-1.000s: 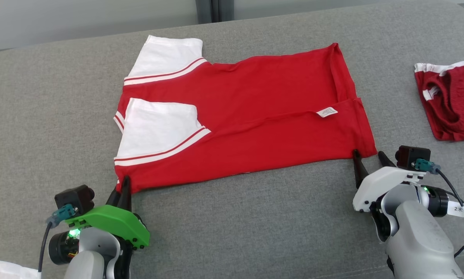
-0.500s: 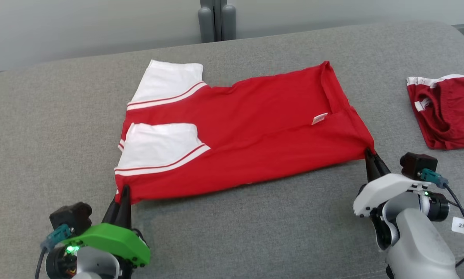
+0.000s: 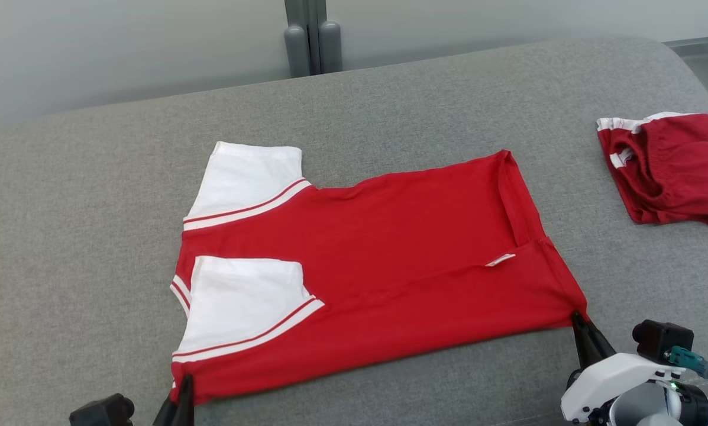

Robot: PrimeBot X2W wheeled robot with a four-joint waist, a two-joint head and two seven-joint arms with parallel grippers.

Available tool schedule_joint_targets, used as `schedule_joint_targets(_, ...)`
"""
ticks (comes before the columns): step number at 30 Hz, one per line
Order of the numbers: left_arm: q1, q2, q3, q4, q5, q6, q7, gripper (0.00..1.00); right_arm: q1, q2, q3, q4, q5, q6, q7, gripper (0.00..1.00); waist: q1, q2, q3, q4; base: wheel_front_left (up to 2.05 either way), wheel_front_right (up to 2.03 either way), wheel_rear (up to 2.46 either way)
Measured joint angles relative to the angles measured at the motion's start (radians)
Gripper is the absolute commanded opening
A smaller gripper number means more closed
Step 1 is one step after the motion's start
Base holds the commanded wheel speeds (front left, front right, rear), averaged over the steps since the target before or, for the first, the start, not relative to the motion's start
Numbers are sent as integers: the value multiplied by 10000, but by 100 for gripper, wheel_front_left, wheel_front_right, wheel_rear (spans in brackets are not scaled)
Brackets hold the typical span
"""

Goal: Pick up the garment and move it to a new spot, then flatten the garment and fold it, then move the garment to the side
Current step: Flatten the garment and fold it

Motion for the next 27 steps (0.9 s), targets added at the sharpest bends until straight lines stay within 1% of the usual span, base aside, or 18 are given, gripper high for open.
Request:
schedule_joint_targets(1, 51, -4, -4, -10, -2, 40, 27, 16, 84, 0, -2, -105, 0, 0, 92, 12, 0, 0, 16, -26, 0, 0, 0)
schedule_joint_targets(2, 92, -2, -15, -25, -2, 38, 27, 36, 138, 2, -12, -169, -4, 0, 163, 44, 0, 0, 26, -46, 0, 0, 0)
schedule_joint_targets(3, 151, 2, -29, -75, -12, 25, 25, 84, 194, 4, -27, -253, -19, 0, 188, 99, 0, 0, 35, -70, 0, 0, 0)
schedule_joint_targets(4, 198, 12, -17, -146, -36, -4, 19, 100, 244, 0, -58, -347, -35, -2, 251, 100, 0, 0, 44, -89, 0, 0, 0)
schedule_joint_targets(6, 224, 138, 82, -270, -42, -4, -44, 100, 313, 2, -163, -495, -36, -2, 284, 100, 0, 0, 65, -106, 0, 0, 0)
schedule_joint_targets(10, 43, 608, 297, -522, 153, 35, -71, 100, 361, -10, -372, -899, -111, -4, 353, 100, 0, 0, 110, -125, 0, 0, 0)
schedule_joint_targets(11, -155, 771, 280, -571, 228, -19, 0, 100, 373, -8, -435, -999, -159, -2, 357, 100, 0, 0, 129, -134, 0, 0, 0)
schedule_joint_targets(13, -730, 1135, 130, -642, 456, -272, 207, 100, 378, -12, -558, -1198, -293, -4, 357, 100, 0, 0, 186, -146, 0, 0, 0)
schedule_joint_targets(18, -2909, 2176, -385, -566, 1058, -1009, 1127, 100, 152, -13, -541, -1758, -575, -4, 395, 100, 0, 0, 463, -200, 0, 0, 0)
schedule_joint_targets(21, -4401, 2552, -562, -272, 1298, -1273, 1638, 100, -179, -13, -320, -2088, -625, -4, 439, 100, 0, 0, 717, -277, 0, 0, 0)
schedule_joint_targets(24, -5791, 2844, -704, 245, 1277, -1515, 2123, 100, -655, -10, -4, -2334, -568, -4, 441, 100, 0, 0, 1058, -398, 0, 0, 0)
schedule_joint_targets(27, -6926, 3210, -784, 901, 1248, -1647, 2683, 100, -1184, -21, 301, -2485, -445, -4, 303, 100, 0, 0, 1470, -572, 0, 0, 0)
